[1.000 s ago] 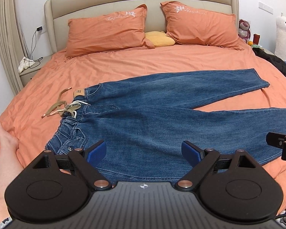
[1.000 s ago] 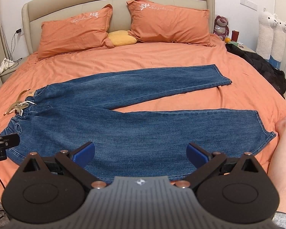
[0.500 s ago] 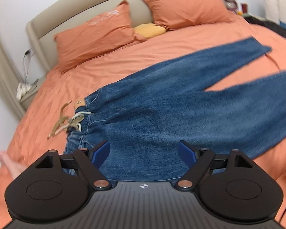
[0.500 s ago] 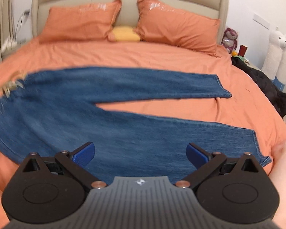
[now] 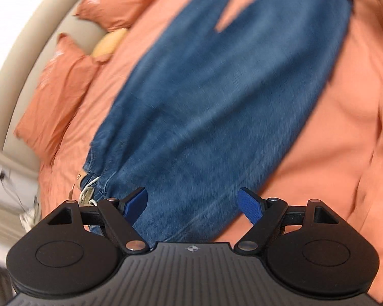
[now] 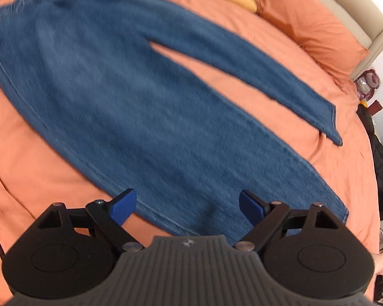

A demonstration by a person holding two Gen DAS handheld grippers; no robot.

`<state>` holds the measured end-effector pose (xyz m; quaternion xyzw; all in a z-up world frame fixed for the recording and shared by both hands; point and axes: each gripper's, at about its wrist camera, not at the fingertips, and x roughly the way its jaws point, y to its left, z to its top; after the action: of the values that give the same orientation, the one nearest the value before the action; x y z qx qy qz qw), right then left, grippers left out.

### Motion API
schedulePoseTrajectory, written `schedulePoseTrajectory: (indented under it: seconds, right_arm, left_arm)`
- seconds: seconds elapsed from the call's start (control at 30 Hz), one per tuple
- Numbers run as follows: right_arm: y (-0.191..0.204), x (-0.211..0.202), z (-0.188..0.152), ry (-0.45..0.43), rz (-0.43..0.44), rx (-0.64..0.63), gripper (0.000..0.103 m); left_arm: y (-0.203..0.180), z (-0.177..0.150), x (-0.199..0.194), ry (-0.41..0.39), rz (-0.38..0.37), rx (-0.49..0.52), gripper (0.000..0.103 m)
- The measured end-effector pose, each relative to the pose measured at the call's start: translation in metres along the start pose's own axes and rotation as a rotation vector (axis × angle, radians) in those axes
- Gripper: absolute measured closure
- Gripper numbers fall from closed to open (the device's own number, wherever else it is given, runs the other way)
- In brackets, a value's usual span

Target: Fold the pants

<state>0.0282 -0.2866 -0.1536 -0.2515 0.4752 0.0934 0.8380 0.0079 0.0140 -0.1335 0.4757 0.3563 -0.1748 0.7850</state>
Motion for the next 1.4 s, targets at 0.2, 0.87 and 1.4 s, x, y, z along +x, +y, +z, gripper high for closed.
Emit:
schedulePoseTrajectory:
  seconds: [0.2,0.87,1.4]
  right_arm:
    - [-0.015,0.015,-0.018,0.051,-0.046,-0.110,0.021]
    - [-0.042,0.012,-0.044,0.123,-0.017,-0.236,0.022]
    - [-0.106,0.038,-0.082,0.246,-0.114,-0.315,0.062]
  left_arm:
    - [-0.010,-0.031,0.032,0.081,0.079,0.187,0.009]
    - [-0.001,-0.057,0.056,0.112,0.236,0.228,0.088]
    - [0.074,-0.005,0.011,0.074,0.281,-0.179,0.093]
